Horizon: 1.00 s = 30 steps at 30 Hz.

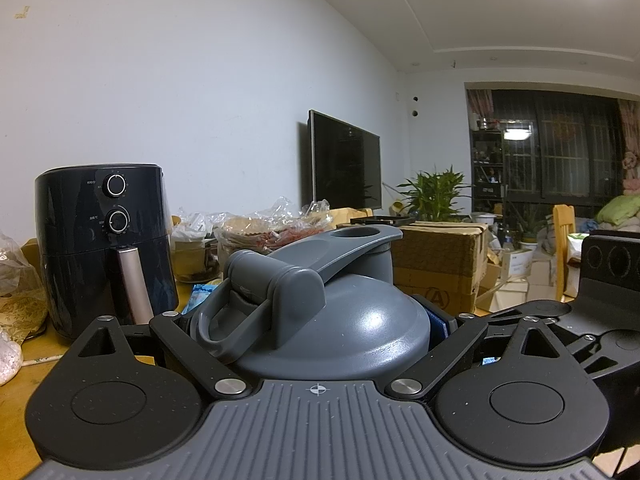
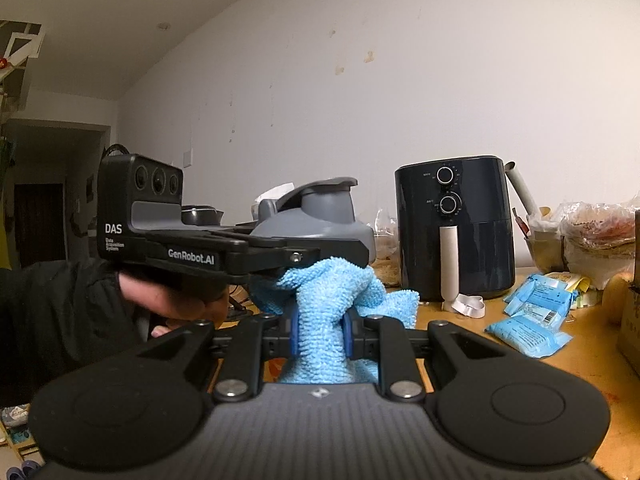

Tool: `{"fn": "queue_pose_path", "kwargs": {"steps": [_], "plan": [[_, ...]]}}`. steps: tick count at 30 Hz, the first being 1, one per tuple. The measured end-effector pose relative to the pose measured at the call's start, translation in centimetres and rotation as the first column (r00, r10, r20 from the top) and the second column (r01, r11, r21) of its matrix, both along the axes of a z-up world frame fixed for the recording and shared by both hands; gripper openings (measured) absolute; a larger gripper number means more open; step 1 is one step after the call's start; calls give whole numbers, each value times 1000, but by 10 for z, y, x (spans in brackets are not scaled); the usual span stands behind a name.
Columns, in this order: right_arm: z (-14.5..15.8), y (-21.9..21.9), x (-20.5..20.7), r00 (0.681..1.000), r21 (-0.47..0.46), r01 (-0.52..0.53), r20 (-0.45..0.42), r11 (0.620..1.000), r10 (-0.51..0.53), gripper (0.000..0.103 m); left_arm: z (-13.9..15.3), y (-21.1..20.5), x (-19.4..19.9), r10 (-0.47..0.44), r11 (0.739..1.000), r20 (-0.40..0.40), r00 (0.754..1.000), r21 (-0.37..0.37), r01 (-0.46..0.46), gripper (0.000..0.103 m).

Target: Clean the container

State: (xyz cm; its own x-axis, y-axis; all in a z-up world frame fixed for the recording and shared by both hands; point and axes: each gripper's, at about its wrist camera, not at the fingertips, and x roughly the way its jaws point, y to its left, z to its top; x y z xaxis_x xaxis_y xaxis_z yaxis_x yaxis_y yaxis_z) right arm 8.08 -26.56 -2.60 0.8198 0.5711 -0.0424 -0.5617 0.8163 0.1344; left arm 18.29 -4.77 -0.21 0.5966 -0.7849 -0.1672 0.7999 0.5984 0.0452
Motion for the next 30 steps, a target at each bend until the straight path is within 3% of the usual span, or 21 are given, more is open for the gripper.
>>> {"fn": "queue_pose_path", "kwargs": {"steps": [17, 30], "plan": [[-1, -2, 1, 999, 9, 6, -47, 1000, -6, 14, 2, -1, -1, -1, 1000, 1, 1000, 2, 1, 95], [0, -4, -1, 996, -34, 18, -84, 999, -21, 14, 2, -1, -2, -1, 1000, 1, 1000, 2, 1, 95]]}}
